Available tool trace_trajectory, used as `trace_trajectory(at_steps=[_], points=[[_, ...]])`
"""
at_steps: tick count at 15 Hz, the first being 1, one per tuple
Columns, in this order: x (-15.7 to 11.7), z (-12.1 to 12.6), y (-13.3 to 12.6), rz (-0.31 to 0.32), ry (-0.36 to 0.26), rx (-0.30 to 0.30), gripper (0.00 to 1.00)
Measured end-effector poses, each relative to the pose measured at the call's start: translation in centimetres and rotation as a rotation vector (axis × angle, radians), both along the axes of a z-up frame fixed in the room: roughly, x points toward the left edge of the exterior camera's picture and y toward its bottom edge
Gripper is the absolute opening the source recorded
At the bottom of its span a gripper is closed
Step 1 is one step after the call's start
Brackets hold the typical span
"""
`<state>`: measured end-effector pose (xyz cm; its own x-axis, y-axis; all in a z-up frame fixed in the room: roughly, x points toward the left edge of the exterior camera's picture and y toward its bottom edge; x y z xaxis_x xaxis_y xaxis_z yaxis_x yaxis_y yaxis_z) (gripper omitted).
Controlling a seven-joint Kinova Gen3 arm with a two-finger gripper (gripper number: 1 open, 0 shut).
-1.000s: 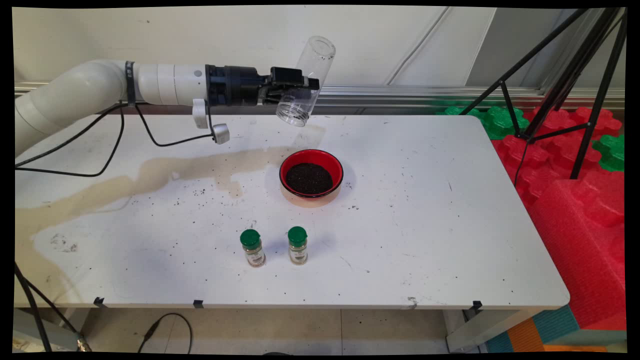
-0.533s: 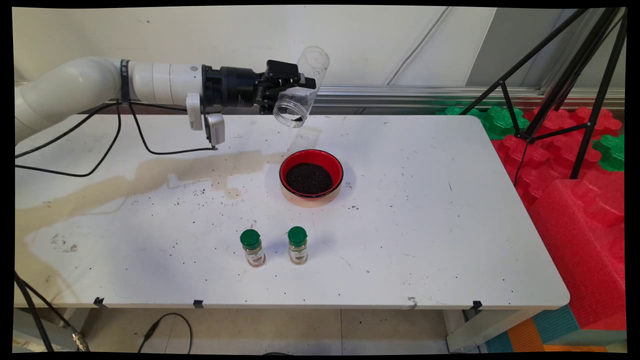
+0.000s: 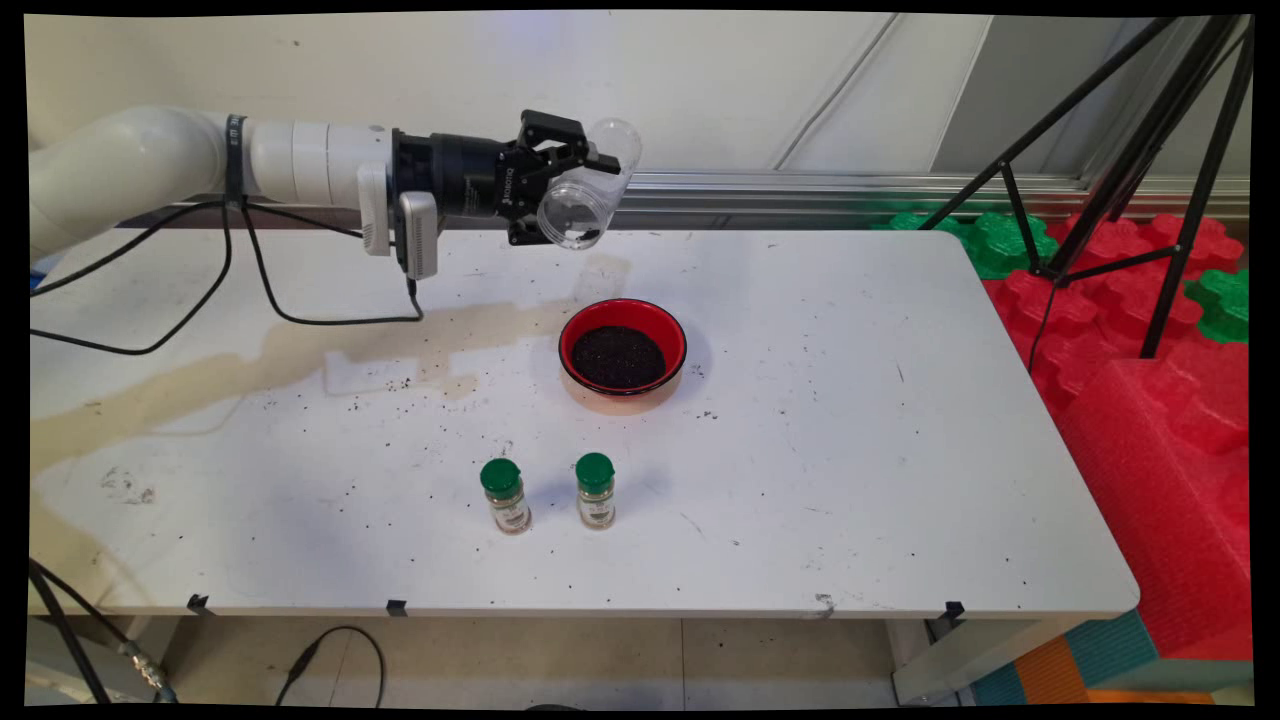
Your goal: Pour the black seasoning powder in the red bowl
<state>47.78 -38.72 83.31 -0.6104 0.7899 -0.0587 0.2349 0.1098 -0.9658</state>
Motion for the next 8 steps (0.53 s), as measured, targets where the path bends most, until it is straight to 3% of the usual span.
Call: trace_trajectory(at_steps=[8], points=[[0.48,0.42,0.48,0.099,0.175,0.299,0.00]])
